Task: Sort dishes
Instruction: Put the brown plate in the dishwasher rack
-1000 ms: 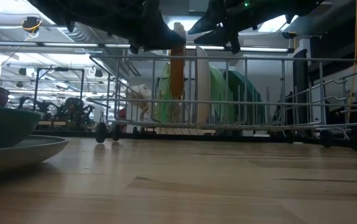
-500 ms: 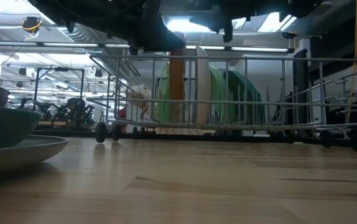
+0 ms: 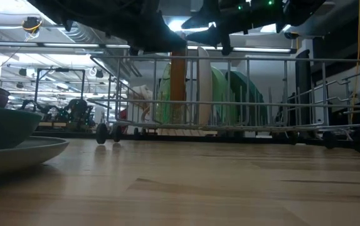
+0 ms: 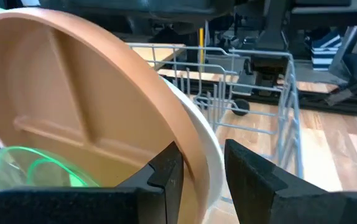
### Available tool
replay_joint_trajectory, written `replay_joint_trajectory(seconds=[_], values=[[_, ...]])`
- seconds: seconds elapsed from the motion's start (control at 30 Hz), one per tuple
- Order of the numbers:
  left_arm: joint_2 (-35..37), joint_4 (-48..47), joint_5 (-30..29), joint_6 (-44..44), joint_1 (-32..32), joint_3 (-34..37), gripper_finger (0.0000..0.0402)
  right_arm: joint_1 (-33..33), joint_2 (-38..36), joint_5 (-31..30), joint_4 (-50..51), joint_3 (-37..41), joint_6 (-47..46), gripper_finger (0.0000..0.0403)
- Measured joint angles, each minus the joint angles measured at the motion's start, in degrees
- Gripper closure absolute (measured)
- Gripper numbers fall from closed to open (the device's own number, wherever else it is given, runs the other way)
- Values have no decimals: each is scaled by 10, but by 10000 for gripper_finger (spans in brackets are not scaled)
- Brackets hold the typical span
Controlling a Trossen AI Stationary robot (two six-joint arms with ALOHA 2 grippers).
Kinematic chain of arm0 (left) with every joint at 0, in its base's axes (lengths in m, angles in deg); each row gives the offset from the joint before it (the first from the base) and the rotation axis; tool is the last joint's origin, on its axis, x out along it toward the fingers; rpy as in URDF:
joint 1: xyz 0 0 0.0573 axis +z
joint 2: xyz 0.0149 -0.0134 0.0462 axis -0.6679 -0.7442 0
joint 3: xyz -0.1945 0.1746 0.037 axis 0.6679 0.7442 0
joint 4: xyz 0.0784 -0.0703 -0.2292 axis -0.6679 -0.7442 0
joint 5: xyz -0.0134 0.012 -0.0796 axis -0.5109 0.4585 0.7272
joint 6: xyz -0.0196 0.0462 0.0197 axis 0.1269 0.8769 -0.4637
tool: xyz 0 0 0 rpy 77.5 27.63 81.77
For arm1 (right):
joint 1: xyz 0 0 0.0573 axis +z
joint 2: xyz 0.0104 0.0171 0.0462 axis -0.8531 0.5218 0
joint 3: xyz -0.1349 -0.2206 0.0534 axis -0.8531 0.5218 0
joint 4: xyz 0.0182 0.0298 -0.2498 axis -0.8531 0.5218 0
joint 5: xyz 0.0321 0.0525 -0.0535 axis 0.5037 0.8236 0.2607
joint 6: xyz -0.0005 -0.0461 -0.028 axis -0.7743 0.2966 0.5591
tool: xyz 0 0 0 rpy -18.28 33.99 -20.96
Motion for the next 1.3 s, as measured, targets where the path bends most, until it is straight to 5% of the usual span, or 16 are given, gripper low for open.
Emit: replay_joint_trajectory(seconds=[0.23,0.63,1.3], values=[[0,-27,2,-32,-18,0,295,0,0,0,51,0,-1,224],[0,-23,0,-26,-19,0,231,0,0,-27,54,0,-1,224],[0,28,18,-23,78,0,229,0,0,-20,18,0,-1,224]])
